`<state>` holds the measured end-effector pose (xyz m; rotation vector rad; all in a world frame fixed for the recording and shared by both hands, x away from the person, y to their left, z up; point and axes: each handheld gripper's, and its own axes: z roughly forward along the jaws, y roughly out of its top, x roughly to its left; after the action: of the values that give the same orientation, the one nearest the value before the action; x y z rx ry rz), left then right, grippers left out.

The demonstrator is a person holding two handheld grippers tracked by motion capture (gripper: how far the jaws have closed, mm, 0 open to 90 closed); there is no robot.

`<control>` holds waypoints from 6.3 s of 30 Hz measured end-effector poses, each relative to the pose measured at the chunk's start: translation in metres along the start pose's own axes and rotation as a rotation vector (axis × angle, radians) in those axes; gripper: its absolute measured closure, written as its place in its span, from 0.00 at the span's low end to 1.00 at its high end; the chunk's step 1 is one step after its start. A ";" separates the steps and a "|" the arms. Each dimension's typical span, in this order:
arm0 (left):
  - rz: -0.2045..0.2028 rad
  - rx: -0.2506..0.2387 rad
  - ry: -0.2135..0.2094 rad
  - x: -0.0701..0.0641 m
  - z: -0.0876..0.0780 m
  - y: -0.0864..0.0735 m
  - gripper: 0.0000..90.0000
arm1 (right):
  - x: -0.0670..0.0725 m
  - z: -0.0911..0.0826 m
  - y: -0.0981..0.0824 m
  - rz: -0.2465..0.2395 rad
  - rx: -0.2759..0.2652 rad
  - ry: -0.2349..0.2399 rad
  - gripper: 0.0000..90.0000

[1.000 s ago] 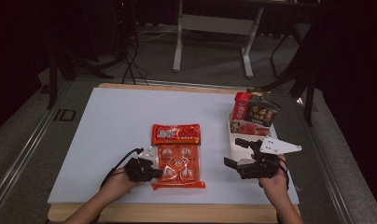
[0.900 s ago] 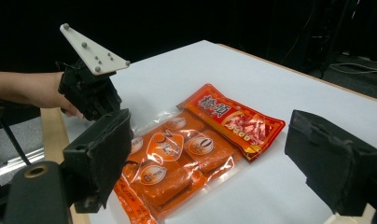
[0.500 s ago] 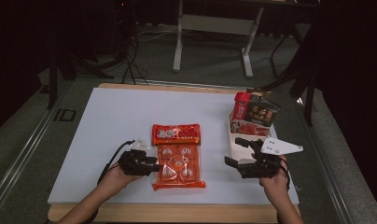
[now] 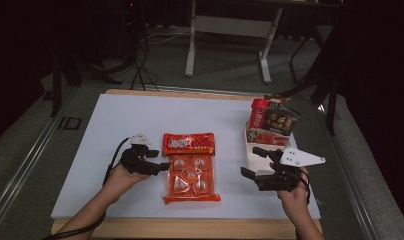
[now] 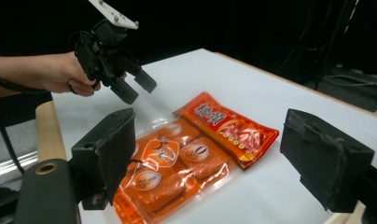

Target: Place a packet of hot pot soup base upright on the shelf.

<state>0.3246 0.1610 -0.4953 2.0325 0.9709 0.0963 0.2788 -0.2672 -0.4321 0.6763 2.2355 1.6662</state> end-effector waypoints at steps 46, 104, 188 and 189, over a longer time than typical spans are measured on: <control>-0.124 0.055 0.022 0.078 0.071 0.016 0.62 | 0.015 0.010 -0.003 -0.041 0.081 -0.028 0.16; 0.080 -0.162 -0.139 0.009 0.010 0.059 0.99 | 0.002 0.019 0.019 -0.026 0.092 -0.069 0.27; 0.216 -0.448 -0.158 -0.056 -0.064 0.042 0.07 | 0.024 0.014 0.111 -0.078 0.058 0.101 1.00; 0.216 -0.448 -0.158 -0.056 -0.064 0.042 0.06 | 0.024 0.014 0.111 -0.078 0.058 0.101 1.00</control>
<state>0.2855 0.1525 -0.4095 1.6922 0.5667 0.2424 0.2875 -0.2181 -0.3293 0.5218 2.3564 1.6383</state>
